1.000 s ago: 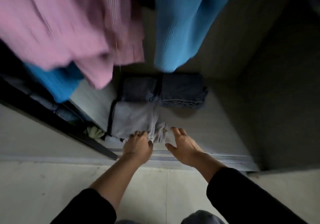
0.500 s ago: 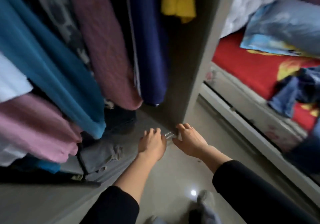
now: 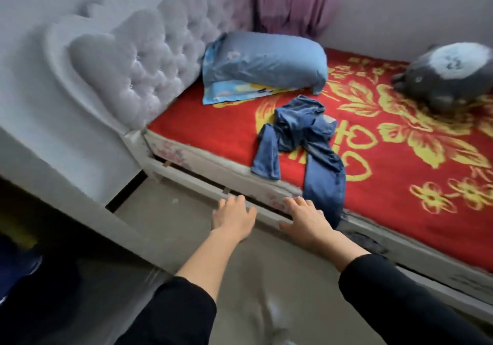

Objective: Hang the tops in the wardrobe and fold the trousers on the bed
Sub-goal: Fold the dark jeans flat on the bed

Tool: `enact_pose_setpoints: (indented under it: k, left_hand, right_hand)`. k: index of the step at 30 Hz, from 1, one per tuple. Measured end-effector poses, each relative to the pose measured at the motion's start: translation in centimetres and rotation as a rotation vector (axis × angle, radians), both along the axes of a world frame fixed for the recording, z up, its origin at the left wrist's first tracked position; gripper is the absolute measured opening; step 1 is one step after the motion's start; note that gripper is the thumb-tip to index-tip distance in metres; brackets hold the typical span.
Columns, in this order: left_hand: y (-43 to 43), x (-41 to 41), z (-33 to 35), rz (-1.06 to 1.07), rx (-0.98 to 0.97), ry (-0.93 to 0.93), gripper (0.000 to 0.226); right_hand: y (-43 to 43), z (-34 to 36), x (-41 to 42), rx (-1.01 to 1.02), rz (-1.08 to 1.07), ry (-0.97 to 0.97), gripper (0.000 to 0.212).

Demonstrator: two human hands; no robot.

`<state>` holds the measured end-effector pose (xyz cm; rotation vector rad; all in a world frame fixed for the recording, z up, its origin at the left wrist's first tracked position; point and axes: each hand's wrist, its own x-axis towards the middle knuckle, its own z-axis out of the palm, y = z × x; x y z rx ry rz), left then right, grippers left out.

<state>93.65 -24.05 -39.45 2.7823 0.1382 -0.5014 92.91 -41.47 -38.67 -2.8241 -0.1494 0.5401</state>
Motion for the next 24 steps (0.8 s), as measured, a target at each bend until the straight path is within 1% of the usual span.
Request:
enact_pose_setpoints:
  k: [3,9,14,18,24]
  left_hand:
    - [-6.6,4.7,0.2,-0.079,0.006,0.025,0.043]
    - [-15.3,13.0,-0.3,-0.163,0.008,0.046,0.045]
    - [-19.4,21.0,-1.9,-0.178,0.010,0.086,0.044]
    - [-22.2,30.2,-4.2,-0.173,-0.041,0.139,0.047]
    - [-24.7,44.8,-8.5,-0.103,-0.093,0.216,0.042]
  right_hand:
    - [-6.5,0.7,3.6,-0.018,-0.091,-0.002,0.052]
    - [-15.4,0.0,10.6,-0.021,-0.198,0.040,0.058]
    - [-19.2,-1.5,18.0,-0.012,-0.241,0.091,0.062]
    - [-22.1,-3.4,26.0,0.014,-0.290,0.102,0.064]
    - [-25.7,-7.4,38.9,0.025,-0.334,0.189,0.056]
